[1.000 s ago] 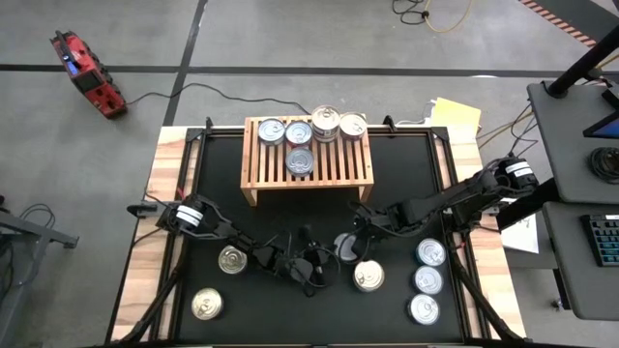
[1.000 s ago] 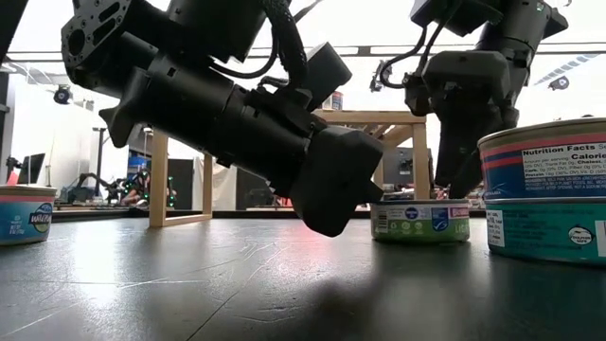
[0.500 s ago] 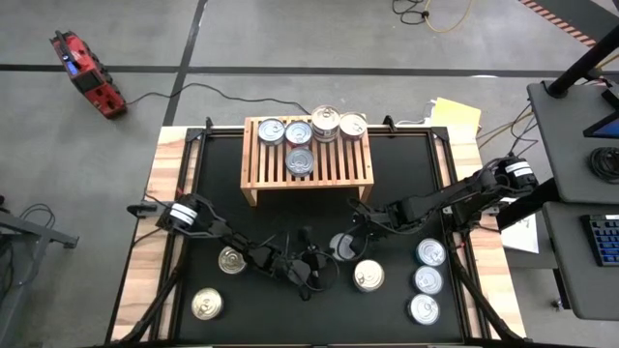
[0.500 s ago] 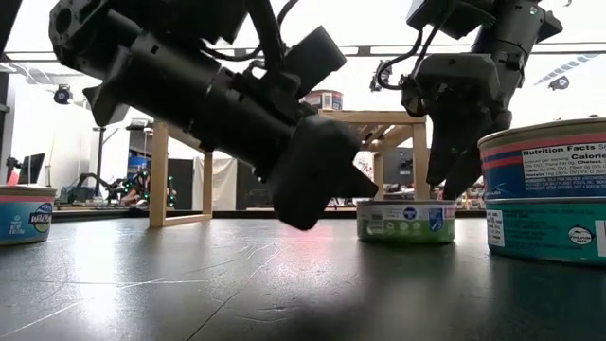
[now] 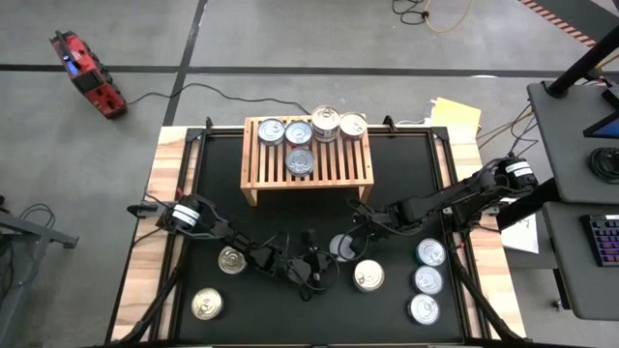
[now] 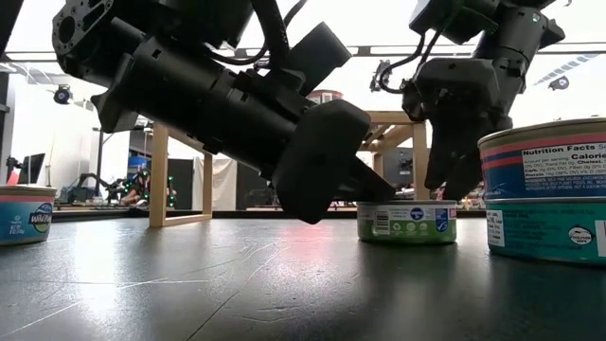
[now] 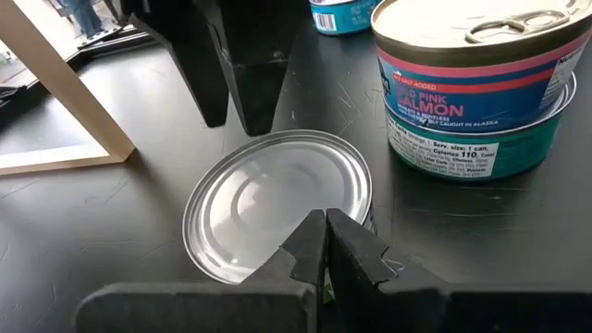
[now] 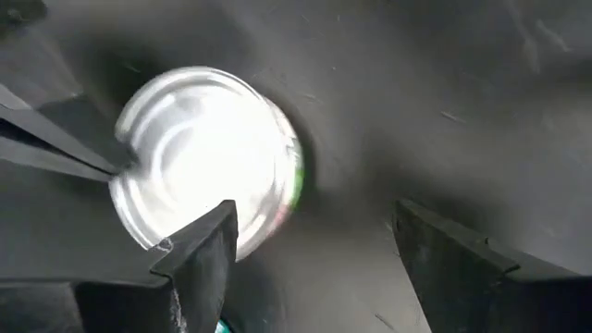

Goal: Stack canned seafood by type on shelf
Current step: Put the white and green tuna can on the shelf aligned with the other blue and pink tuna cans

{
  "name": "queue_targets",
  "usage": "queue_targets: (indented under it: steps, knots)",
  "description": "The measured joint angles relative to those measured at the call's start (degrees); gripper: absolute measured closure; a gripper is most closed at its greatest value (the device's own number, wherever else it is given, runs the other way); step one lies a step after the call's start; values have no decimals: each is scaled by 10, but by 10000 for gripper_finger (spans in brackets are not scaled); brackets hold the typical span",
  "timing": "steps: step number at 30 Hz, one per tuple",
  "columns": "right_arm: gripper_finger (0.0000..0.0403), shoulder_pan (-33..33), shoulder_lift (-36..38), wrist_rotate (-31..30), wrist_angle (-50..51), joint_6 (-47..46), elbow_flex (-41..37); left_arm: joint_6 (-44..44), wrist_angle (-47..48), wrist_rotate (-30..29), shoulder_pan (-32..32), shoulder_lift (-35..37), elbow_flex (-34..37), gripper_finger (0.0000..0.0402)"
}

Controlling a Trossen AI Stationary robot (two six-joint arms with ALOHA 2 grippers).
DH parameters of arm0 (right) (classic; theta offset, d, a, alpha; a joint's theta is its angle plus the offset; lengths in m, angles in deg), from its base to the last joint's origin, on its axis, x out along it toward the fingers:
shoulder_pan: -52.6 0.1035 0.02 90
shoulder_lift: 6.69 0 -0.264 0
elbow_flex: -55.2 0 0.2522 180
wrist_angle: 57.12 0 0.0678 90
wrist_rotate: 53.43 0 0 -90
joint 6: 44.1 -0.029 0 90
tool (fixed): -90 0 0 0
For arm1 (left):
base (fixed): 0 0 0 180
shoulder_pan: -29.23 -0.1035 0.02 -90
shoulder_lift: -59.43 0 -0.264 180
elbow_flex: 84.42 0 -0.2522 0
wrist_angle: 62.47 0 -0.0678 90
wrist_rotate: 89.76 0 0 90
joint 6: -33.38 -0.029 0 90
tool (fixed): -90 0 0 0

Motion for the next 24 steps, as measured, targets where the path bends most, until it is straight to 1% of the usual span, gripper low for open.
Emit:
queue_targets:
  steps: [4, 9, 14, 24]
  knots:
    - [122, -2, 0, 11, -35, -4, -13, 2, 3, 0, 0, 0, 0, 401]
    - [124, -7, 0, 11, -38, -4, -13, 17, 13, 0, 1, 0, 0, 401]
    - [126, -8, 0, 11, -62, -5, -14, 25, 15, 0, 2, 0, 1, 401]
    - [115, -8, 0, 11, -68, -5, -14, 40, 14, 1, 4, -1, 8, 401]
